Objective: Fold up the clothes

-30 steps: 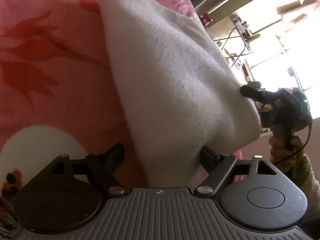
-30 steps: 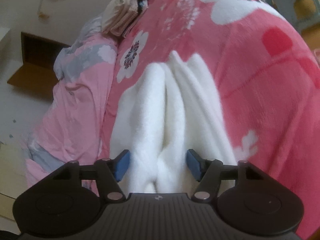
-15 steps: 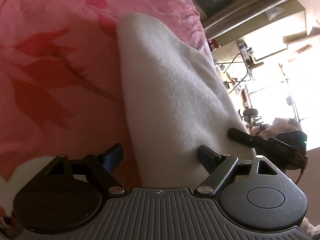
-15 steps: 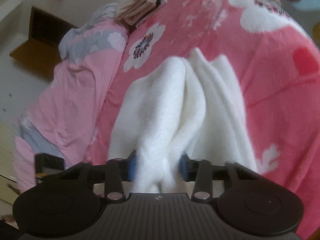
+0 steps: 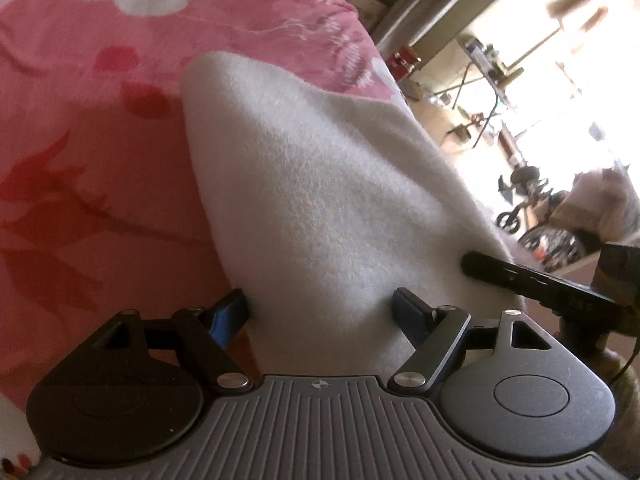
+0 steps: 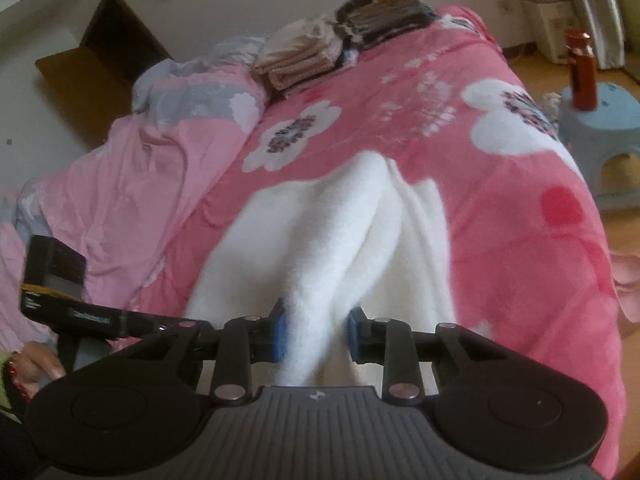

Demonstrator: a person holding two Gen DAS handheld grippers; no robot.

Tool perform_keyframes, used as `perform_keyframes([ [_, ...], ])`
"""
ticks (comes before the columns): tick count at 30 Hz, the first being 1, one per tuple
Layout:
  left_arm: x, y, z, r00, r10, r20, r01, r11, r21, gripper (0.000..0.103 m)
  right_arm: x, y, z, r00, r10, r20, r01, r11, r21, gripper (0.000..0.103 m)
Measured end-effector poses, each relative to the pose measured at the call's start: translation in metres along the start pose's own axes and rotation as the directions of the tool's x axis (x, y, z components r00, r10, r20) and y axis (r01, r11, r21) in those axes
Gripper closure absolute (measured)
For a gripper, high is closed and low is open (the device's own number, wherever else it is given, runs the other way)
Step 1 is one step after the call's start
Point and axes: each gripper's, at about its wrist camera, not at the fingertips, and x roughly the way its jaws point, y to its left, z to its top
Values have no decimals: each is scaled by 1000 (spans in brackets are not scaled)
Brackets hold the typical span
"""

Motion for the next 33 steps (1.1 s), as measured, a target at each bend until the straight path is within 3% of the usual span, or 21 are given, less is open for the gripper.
perform_keyframes([
  [5, 5, -18, 7, 997, 72, -16, -71, 995, 70, 24, -2, -7, -4, 1000, 14, 22, -15, 999, 36, 72],
  [11, 11, -33, 14, 990, 137, -46, -133, 988, 83, 23, 3, -9, 10, 1000, 14, -8, -14, 999, -52, 72],
  [19, 6, -24, 5, 992, 113, -50, -108, 991, 83, 16, 11, -42, 3, 995, 87, -52, -86, 996, 25, 72],
  [23, 7, -25, 2, 991, 122, -51, -118, 990, 80, 15, 3, -36, 10, 995, 50, -91, -45, 998, 50, 60],
  [26, 6, -26, 1, 991, 125, -47, -121, 990, 79, 15, -20, -13, 18, 995, -74, -73, 68, 994, -80, 57],
  [28, 7, -27, 0, 991, 129, -43, -125, 989, 83, 15, -37, 11, 21, 983, -181, -21, 173, 962, -211, 57],
  [30, 8, -29, 0, 990, 133, -42, -129, 988, 87, 15, -49, 38, 19, 982, -189, 30, 188, 924, -332, 58],
  [33, 8, -30, 0, 990, 135, -37, -131, 987, 90, 15, -47, 74, 6, 990, -140, 24, 134, 867, -480, 63],
])
